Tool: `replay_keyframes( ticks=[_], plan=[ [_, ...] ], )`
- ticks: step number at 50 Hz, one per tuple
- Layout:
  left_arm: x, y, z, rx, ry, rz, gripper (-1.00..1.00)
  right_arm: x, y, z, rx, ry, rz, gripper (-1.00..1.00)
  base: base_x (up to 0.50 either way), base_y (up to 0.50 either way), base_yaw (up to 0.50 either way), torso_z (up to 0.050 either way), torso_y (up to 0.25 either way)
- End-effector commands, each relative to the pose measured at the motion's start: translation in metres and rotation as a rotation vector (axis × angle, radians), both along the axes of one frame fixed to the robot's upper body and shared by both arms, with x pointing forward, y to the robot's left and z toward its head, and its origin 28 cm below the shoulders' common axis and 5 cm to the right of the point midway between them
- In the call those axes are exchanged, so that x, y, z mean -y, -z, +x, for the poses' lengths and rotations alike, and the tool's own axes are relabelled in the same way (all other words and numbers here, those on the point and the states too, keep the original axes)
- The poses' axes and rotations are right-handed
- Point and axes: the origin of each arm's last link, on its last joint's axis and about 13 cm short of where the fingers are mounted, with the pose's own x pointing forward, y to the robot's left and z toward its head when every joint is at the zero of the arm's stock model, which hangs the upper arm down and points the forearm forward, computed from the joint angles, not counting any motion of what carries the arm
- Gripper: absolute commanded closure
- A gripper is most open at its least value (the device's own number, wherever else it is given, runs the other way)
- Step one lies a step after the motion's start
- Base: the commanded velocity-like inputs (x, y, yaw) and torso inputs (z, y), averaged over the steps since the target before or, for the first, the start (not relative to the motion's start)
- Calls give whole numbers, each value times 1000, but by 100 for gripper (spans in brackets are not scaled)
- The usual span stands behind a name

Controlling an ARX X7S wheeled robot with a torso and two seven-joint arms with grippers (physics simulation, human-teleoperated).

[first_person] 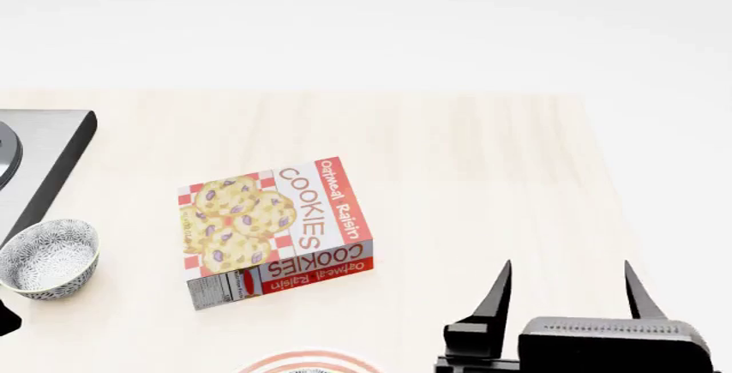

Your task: Pick the akita bowl next to the plate and place it on the plate.

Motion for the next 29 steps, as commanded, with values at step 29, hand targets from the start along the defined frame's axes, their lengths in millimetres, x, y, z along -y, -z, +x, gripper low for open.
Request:
replay_keyframes(
  ticks=[29],
  plan=[
    [0, -1, -2, 10, 2, -6, -100, 21, -4, -12, 120, 136, -54, -100, 0, 0, 0, 0, 0]
  ],
)
